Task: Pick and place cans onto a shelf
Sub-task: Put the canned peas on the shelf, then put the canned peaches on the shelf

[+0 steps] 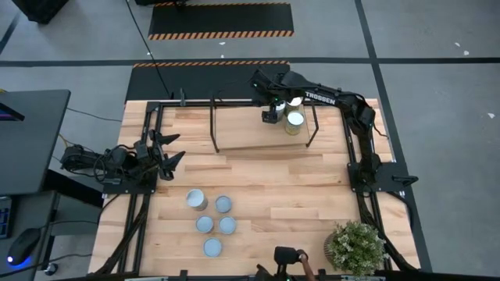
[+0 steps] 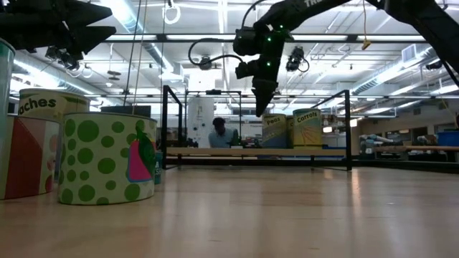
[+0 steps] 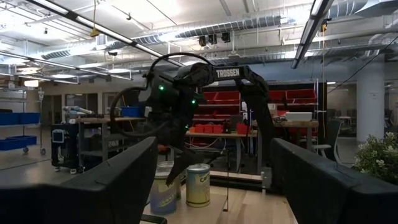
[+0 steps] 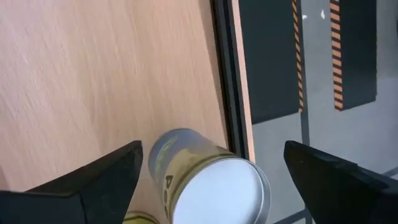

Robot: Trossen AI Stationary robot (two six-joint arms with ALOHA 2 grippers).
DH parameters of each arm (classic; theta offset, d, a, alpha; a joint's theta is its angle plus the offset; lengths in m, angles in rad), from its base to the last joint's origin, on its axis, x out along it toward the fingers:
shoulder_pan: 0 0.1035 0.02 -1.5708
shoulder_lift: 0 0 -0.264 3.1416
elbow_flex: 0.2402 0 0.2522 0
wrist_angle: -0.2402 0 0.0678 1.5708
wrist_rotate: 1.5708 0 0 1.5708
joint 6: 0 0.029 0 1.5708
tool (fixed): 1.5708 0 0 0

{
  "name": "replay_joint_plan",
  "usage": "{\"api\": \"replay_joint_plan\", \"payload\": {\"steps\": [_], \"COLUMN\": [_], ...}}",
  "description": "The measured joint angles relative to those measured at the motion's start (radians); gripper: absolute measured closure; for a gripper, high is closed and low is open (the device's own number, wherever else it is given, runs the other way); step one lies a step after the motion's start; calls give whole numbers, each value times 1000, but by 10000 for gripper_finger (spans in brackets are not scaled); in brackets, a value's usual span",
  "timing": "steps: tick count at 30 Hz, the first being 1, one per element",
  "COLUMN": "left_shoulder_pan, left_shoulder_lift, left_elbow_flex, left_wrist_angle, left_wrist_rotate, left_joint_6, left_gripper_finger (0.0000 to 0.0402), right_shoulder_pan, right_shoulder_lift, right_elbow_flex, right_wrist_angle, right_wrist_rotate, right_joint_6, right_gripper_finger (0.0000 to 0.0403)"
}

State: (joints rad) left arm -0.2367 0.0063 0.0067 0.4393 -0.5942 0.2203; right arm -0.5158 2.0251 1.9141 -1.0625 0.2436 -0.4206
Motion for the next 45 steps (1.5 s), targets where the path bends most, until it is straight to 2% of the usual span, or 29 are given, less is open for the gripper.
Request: {"api": "replay_joint_plan", "payload": {"steps": [12, 23, 30, 39, 45], "left_shoulder_pan": [0, 0, 0, 0, 0], "left_shoulder_lift": [0, 0, 0, 0, 0], "left_elbow_flex": [0, 0, 0, 0, 0], "left_wrist_angle": [0, 0, -2, -3, -52], "left_wrist_rotate": [0, 0, 0, 0, -13], "left_joint_6": [0, 0, 0, 1, -27], "left_gripper_finger": [86, 86, 86, 86, 86], "right_shoulder_pan": [11, 4, 10, 104, 237], "right_shoulder_lift": [2, 3, 3, 3, 3], "right_elbow_flex": [-33, -91, -88, 19, 50], "right_wrist_angle": [-61, -21, -21, -32, -19], "right_wrist_rotate": [105, 193, 201, 230, 163], "right_joint_6": [25, 25, 25, 33, 93], "right_gripper_finger": [4, 4, 4, 4, 4]}}
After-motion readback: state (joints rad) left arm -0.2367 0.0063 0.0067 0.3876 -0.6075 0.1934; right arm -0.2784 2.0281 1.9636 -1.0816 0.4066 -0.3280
